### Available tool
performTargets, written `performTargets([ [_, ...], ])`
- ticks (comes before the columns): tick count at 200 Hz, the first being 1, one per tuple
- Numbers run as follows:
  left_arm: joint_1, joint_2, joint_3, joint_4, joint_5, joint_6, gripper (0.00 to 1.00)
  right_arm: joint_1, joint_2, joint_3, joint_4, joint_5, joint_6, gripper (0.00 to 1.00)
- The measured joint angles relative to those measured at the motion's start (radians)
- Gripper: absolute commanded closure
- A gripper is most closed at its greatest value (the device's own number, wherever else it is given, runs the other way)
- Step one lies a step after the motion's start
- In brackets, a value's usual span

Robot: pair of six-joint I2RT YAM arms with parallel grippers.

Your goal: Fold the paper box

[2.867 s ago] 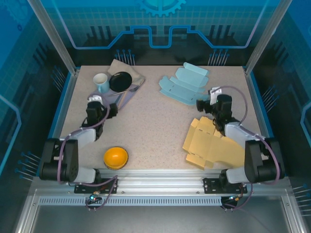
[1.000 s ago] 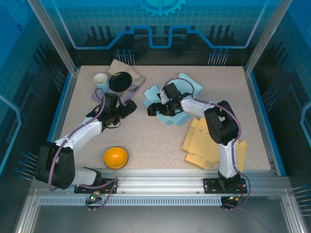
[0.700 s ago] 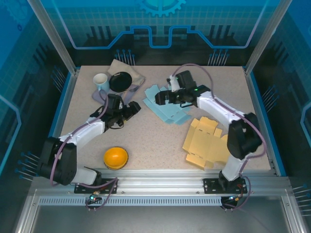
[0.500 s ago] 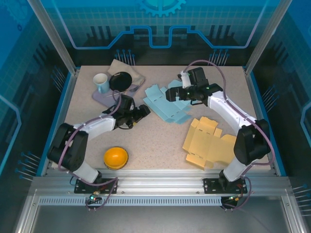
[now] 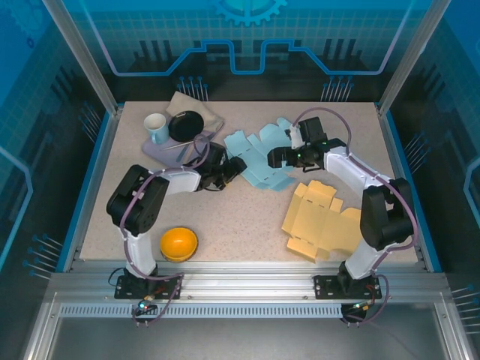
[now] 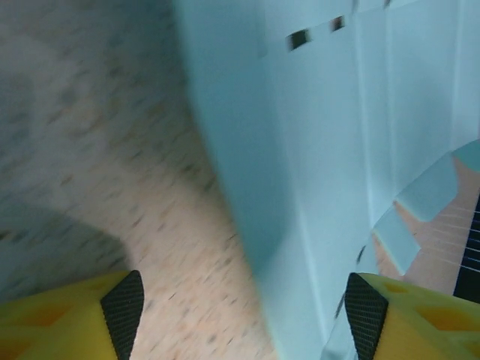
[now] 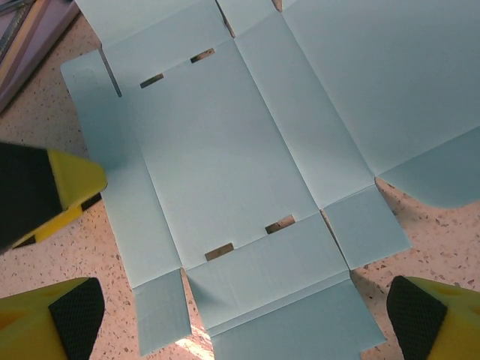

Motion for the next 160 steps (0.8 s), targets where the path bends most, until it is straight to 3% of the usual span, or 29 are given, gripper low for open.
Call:
performTargets([
  [43, -0.009, 0.085, 0.092, 0.057, -0.031, 0.005, 0.58, 0.0, -0.004, -0.016, 0.007, -0.007, -0.008, 0.02],
  [59, -0.013, 0.109, 0.149, 0.062, -0.04, 0.011, 0.79, 0.0, -0.013, -0.016, 0.007, -0.01, -0.016, 0.02],
  [69, -0.013, 0.117, 0.177, 0.064, -0.042, 0.031, 1.0, 0.0, -0.022, -0.016, 0.007, -0.011, -0.019, 0.03],
  [111, -0.014, 0.095, 0.276, -0.032, -0.083, 0.143, 1.0, 0.0, -0.076, -0.016, 0.006, -0.006, -0.059, 0.1],
  [160, -0.015, -0.14, 0.489, -0.435, -0.227, 0.568, 1.0, 0.0, -0.2, -0.013, 0.037, -0.008, -0.143, 0.15],
])
